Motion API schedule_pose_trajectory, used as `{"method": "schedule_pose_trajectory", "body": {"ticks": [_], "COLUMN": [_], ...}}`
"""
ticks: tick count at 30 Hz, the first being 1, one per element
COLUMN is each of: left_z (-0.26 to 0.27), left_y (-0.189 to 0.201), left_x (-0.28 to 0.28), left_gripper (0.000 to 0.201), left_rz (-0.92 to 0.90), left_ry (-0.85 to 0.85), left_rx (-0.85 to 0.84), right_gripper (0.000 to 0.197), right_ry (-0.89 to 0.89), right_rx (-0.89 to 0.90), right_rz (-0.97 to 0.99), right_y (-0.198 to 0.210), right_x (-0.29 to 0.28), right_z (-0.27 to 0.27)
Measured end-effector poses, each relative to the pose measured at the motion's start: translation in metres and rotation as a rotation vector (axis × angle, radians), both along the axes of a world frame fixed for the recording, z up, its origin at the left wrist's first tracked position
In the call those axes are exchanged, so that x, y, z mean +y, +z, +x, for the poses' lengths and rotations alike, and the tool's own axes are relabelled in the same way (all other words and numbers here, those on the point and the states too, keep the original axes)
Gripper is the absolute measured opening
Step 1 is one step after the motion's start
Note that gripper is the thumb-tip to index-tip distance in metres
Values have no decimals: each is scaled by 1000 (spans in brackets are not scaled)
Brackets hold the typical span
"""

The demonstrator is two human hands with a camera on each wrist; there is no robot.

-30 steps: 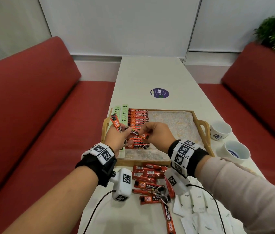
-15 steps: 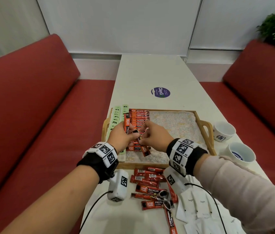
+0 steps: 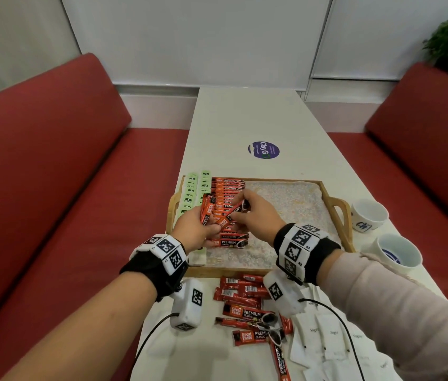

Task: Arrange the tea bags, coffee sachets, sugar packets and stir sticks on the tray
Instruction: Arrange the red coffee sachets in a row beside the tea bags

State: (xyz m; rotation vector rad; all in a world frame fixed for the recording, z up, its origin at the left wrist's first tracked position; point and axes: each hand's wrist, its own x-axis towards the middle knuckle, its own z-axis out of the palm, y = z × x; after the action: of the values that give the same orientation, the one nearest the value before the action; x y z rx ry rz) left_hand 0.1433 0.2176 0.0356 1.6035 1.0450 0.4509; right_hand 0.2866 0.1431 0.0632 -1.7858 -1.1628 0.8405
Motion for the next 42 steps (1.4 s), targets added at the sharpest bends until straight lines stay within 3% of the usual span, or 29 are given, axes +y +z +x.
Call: {"method": "schedule_pose_trajectory", "body": {"ticks": [2, 6, 12, 27, 34, 42], "left_z": [-1, -4, -4, -10, -11, -14], "left_y": [-2, -3, -10, -15, -20, -16], "left_x": [4, 8, 7, 13, 16, 13], "left_gripper": [27, 22, 14, 10, 30, 27], "left_rz": [78, 189, 203, 143, 96, -71], "left_ry": [1, -60, -103, -3, -2, -21], "left_rx": [84, 238, 343, 196, 202, 103], "right_gripper": [8, 15, 11, 17, 12, 35], "right_ry": [17, 109, 116, 88, 96, 75], "right_rx": [-106, -353, -392, -538, -581, -498], "right_rz": [-59, -226, -378, -515, -501, -424], "right_y": [-2, -8, -17, -33, -34, -19], "right_x": [-1, -5, -6, 6, 6, -1], "right_z": [4, 14, 19, 8, 5, 8]}}
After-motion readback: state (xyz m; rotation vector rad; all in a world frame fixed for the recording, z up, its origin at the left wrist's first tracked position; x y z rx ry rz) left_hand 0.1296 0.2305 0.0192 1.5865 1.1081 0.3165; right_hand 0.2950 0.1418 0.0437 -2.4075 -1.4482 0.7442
